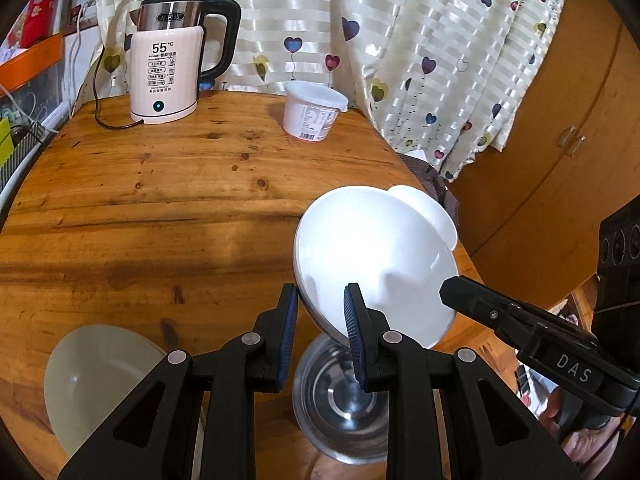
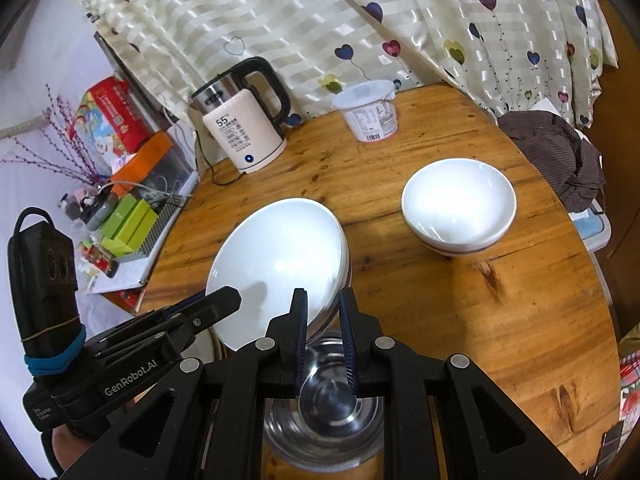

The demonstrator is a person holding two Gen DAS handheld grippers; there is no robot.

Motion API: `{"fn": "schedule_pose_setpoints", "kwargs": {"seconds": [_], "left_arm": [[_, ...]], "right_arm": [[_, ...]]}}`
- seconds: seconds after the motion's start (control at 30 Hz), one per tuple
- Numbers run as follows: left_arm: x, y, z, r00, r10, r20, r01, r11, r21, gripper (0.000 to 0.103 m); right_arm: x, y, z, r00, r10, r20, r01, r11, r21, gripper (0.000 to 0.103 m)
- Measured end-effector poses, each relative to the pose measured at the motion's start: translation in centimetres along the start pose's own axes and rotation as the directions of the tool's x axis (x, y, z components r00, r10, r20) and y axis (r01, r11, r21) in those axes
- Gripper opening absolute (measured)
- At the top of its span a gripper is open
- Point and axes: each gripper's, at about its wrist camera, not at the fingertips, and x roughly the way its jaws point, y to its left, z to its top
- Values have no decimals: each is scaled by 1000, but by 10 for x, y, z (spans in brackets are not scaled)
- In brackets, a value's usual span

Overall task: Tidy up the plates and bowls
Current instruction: 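Lower the held white bowl into the steel bowl with the left gripper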

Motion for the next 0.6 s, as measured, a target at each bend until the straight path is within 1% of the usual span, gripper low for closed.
{"fn": "schedule_pose_setpoints", "kwargs": {"seconds": [0.37,0.6], "left_arm": [[-17,-7,-23,1000,-4,-1,4,1000,16,25],[-14,-6,-38,999,-7,-31,7,1000,12,25]], "right_arm": [[-16,2,-25,1000,-6,-8,6,1000,3,17],[-17,0,-41,999,-20,-32,20,1000,8,17]]}}
